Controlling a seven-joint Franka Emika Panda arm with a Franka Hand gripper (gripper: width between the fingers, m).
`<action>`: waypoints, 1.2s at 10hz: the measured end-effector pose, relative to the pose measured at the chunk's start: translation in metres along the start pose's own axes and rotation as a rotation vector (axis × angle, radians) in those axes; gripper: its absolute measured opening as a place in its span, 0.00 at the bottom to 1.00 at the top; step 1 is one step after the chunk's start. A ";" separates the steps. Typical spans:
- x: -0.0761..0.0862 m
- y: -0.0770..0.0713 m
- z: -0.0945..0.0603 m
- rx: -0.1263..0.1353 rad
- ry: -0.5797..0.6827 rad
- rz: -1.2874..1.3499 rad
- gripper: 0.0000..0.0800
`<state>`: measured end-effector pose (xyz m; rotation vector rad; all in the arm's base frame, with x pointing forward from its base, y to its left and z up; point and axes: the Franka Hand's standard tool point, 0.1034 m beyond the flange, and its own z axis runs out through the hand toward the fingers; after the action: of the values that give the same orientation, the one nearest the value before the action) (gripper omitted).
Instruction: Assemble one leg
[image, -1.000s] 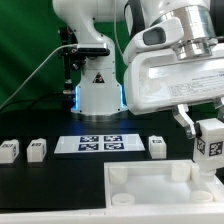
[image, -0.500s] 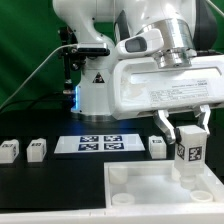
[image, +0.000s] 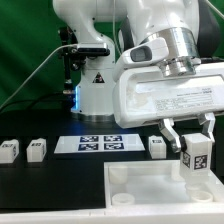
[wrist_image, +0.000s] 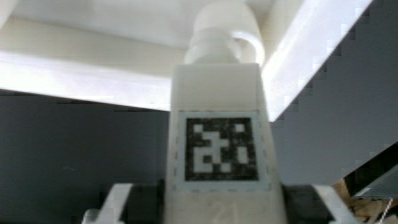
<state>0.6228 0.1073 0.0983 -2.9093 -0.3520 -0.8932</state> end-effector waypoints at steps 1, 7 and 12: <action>0.003 0.000 0.002 -0.001 0.011 0.000 0.37; 0.002 -0.013 0.003 0.004 0.041 -0.015 0.37; -0.010 -0.011 0.014 0.003 0.025 -0.009 0.37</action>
Offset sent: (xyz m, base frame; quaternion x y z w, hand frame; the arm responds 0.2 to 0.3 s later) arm -0.0047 0.0132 -0.0081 0.0039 -0.0088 0.0114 0.9999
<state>0.6195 0.1175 0.0814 -2.8937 -0.3642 -0.9280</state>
